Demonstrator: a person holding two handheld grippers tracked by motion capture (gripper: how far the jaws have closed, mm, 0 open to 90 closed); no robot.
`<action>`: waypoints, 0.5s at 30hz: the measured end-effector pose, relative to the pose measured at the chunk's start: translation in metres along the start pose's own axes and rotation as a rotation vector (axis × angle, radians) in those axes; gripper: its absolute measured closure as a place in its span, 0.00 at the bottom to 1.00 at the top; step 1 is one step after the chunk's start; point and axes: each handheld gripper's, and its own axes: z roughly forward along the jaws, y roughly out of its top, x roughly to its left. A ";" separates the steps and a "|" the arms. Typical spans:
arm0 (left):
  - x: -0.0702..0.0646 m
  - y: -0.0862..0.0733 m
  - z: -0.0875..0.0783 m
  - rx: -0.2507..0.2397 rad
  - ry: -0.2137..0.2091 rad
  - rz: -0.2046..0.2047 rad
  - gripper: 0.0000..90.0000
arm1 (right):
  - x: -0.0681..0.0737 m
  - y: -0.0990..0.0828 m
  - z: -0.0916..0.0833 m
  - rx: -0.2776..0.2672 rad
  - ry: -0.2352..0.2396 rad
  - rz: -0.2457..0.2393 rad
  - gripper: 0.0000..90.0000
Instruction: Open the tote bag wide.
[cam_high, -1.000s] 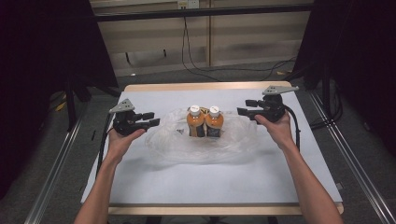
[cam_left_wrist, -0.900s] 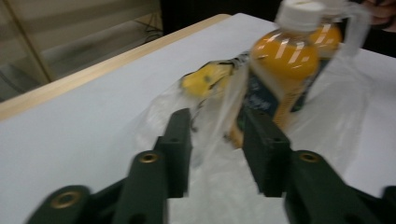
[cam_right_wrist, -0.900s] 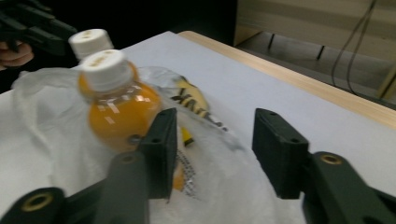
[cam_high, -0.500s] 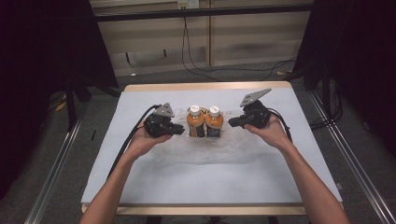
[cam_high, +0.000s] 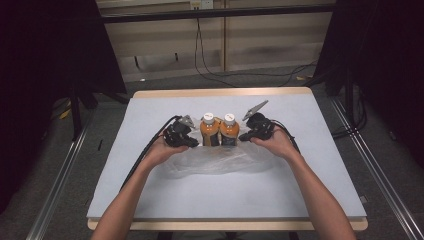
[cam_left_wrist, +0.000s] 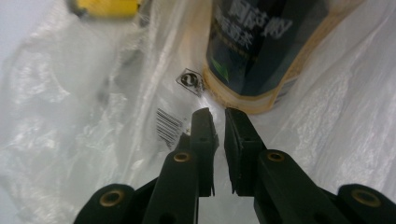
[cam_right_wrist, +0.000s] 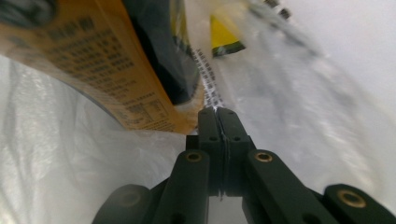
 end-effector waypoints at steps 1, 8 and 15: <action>0.000 -0.001 0.002 0.017 0.003 0.001 0.92 | 0.001 0.000 0.003 0.016 0.002 -0.003 0.99; 0.001 -0.016 0.005 0.041 0.015 0.008 0.91 | 0.005 -0.012 0.006 0.107 -0.015 -0.060 1.00; 0.001 -0.024 -0.005 0.103 0.046 0.033 0.87 | 0.013 -0.021 -0.004 0.172 -0.081 -0.147 1.00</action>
